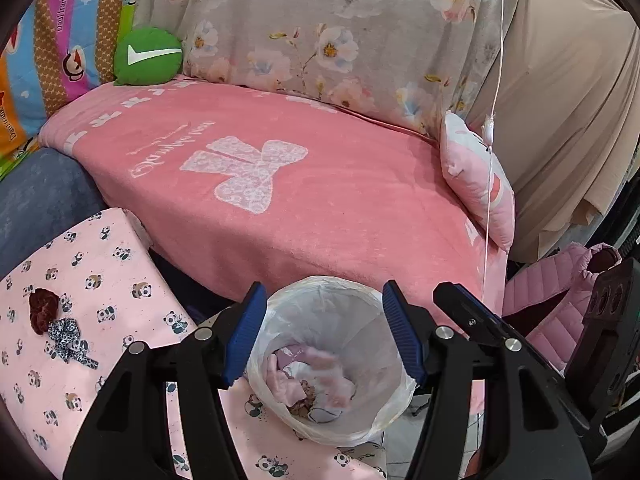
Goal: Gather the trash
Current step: 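Open both grippers to drop the pink cloth and tissue into the bin, then move both grippers to the dark red and leopard-print scrunchies on the cushion, then close the left gripper on the dark red scrunchie while the right gripper closes on the leopard-print scrunchie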
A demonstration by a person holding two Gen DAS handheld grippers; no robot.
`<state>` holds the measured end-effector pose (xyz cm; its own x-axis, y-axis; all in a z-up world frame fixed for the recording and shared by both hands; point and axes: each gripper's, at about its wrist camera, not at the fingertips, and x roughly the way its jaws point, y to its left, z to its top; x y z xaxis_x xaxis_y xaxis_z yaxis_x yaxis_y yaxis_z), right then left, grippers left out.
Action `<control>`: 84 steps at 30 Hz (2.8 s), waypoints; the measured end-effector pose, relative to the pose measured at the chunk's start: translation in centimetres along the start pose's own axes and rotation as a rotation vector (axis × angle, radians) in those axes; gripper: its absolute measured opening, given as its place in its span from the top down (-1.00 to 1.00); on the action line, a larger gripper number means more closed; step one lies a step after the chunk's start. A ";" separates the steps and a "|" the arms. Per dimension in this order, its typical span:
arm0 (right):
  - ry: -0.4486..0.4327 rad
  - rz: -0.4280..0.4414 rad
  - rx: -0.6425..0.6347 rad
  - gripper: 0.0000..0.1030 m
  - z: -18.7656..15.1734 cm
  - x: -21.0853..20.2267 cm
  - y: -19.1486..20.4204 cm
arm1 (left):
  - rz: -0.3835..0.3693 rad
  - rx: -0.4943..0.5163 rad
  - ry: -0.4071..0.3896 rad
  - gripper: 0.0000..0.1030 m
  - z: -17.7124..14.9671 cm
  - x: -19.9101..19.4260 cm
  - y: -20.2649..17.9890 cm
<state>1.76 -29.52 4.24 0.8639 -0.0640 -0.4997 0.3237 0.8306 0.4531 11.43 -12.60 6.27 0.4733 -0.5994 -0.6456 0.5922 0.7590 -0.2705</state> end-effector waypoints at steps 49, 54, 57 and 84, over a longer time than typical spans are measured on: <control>0.183 0.139 -0.278 0.35 -6.9 5.6 15.6 | 0.297 -0.259 -0.059 -0.12 -5.2 -7.3 17.8; 0.233 0.169 -0.325 0.35 -9.1 7.4 18.7 | 0.382 -0.301 -0.053 -0.12 -6.4 -8.1 21.6; 0.263 0.185 -0.351 0.33 -10.3 8.6 20.5 | 0.410 -0.337 -0.045 -0.12 -7.1 -8.4 23.9; 0.527 0.181 -0.479 0.15 -20.4 24.9 30.3 | 0.505 -0.448 0.080 -0.35 -7.9 -2.0 38.0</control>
<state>25.14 5.33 -9.56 0.5483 0.2710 -0.7911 -0.1144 0.9615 0.2500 27.83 19.40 -8.38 0.5609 -0.1366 -0.8166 -0.0239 0.9832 -0.1808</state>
